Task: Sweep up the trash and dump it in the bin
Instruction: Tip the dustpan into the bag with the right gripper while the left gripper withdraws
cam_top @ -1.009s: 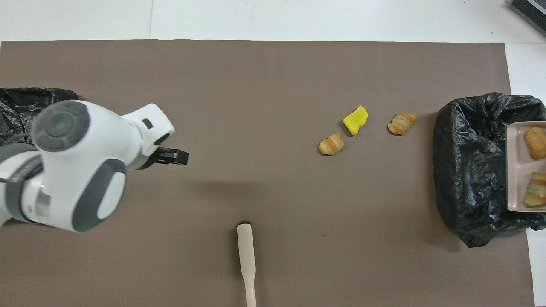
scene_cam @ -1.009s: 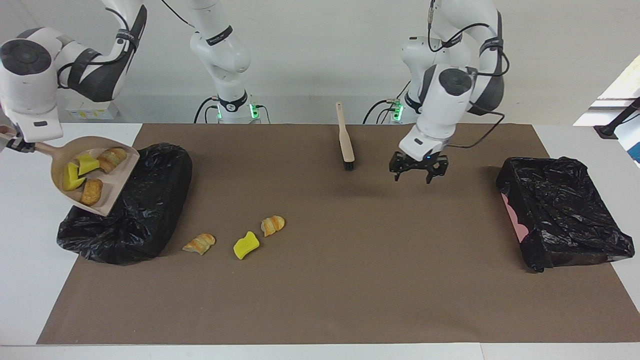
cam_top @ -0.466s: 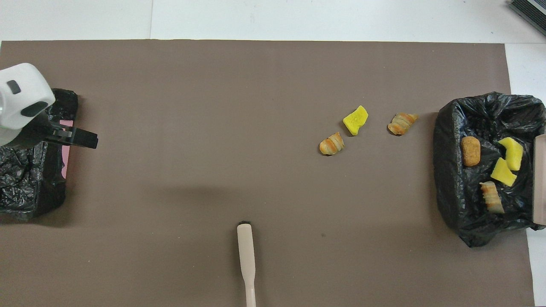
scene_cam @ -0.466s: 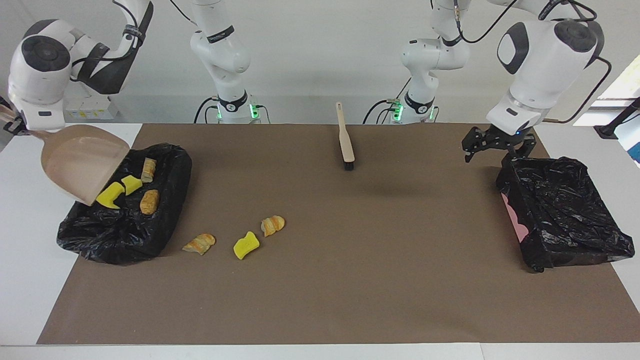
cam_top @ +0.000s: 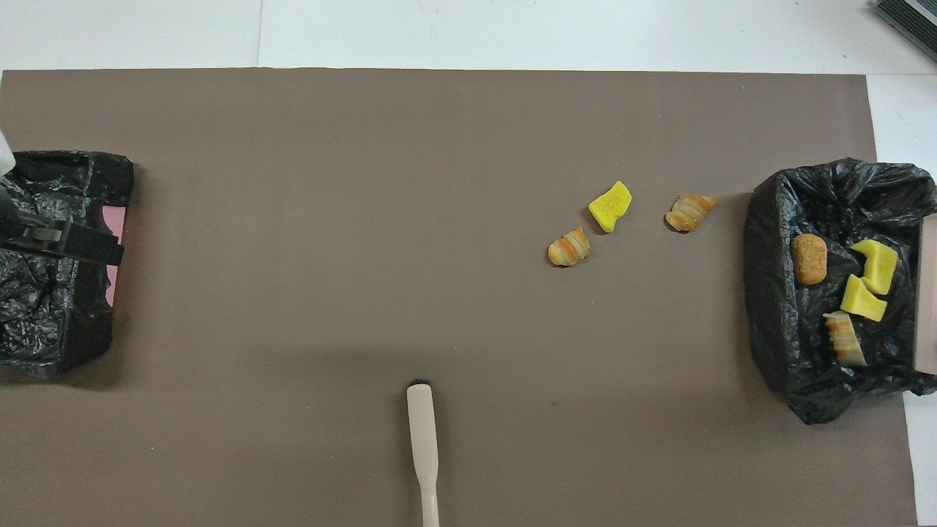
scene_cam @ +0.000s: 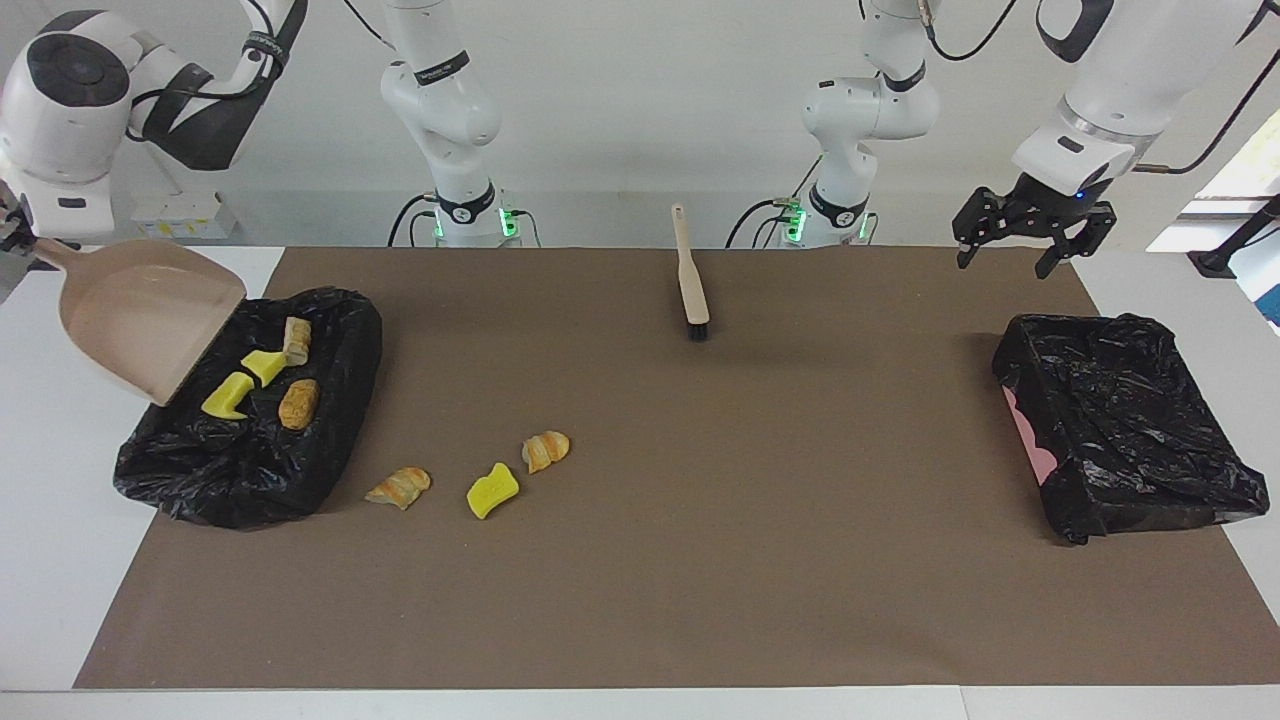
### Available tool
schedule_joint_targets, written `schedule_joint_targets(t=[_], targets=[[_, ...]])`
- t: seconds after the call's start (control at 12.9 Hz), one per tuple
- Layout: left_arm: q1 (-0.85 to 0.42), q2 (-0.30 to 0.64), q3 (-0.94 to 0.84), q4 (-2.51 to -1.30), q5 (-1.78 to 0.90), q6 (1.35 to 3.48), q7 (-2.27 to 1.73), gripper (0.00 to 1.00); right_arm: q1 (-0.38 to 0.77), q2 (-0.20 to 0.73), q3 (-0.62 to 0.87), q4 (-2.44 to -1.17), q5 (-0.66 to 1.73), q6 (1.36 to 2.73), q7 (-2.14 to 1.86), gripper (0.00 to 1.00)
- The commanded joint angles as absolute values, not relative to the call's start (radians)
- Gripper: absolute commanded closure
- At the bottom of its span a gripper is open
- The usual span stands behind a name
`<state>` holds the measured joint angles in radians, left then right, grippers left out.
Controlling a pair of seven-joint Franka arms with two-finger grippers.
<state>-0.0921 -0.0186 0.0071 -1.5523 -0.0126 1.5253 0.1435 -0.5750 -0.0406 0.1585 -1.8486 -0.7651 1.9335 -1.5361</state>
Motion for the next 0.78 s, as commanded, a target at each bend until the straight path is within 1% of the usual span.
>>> schedule_joint_targets(t=[0.0,0.23,0.47,0.54,0.7], targets=[[-0.084,-0.006,0.006,-1.519,0.005,1.483,0.152,0.00,-0.537,-0.051,0.166,-1.852,-0.632,1.884,-1.545,1.00],[-0.081,-0.003,0.009,-1.503,0.005,1.489,0.155,0.00,-0.480,-0.049,0.166,-1.864,-0.485,1.884,-1.517,1.00],[-0.061,0.009,0.012,-1.470,-0.002,1.494,0.158,0.00,-0.393,-0.049,0.166,-1.882,-0.369,1.858,-1.410,1.00],[-0.060,0.009,0.012,-1.471,0.002,1.494,0.160,0.00,-0.358,-0.046,0.166,-1.885,-0.326,1.855,-1.361,1.00],[-0.060,-0.003,0.017,-1.471,0.005,1.497,0.161,0.00,-0.273,-0.034,0.166,-1.893,-0.319,1.842,-1.219,1.00]])
